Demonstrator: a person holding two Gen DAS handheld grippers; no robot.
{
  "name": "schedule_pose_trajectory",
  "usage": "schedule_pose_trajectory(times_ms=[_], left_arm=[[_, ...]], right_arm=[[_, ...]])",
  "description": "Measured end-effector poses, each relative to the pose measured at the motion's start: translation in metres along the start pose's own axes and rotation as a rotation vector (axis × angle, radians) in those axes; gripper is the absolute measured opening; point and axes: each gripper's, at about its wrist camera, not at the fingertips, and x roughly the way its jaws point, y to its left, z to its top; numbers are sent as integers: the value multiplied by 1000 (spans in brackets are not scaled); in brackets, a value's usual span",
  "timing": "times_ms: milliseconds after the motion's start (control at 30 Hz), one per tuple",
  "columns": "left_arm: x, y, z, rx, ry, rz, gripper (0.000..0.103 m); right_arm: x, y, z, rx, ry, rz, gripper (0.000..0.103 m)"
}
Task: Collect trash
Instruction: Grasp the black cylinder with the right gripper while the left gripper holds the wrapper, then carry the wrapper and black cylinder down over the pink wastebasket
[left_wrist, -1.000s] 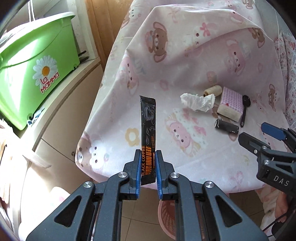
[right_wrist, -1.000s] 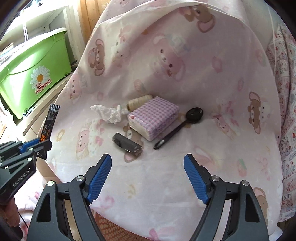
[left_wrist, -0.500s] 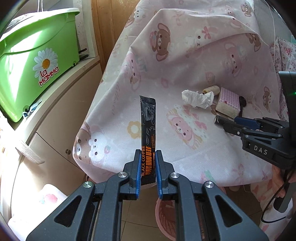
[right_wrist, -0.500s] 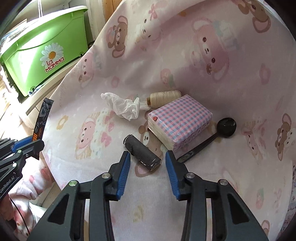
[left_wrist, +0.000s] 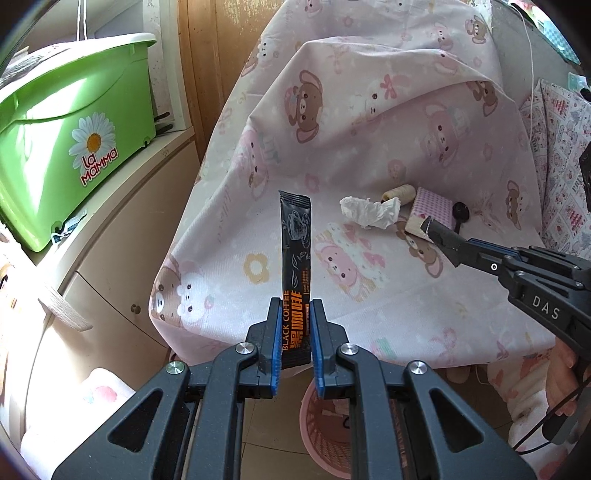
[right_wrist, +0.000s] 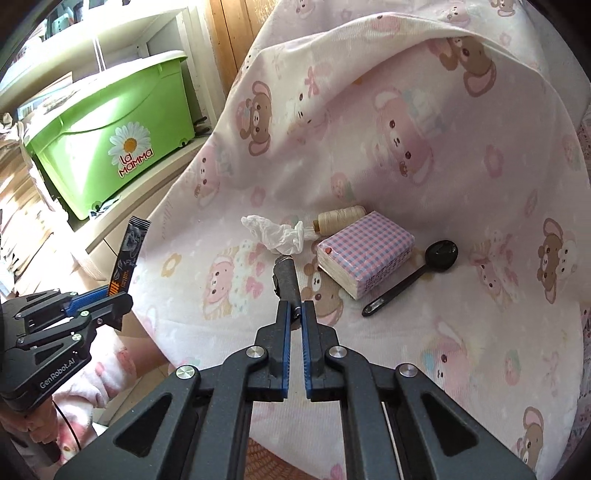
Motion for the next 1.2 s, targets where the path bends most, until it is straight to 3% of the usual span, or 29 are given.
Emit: schedule_pose_trajectory(times_ms=[267, 367, 533, 867, 1200], left_arm=[[-26, -15, -4, -17, -8, -55, 13], [-33, -19, -10, -35, 4, -89, 13], [-39, -28, -23, -28, 31, -125, 13], [-26, -37, -57, 4, 127, -176, 13], [25, -48, -101, -1, 390, -181, 13]], right_arm=[[-44, 10, -10, 27, -34, -13, 7], [-62, 22, -19, 24, 1, -63, 7], [-90, 34, -40, 73, 17, 17, 7], [-73, 35, -88, 101, 120, -36, 7], [-42, 33, -117, 108, 243, -34, 7]])
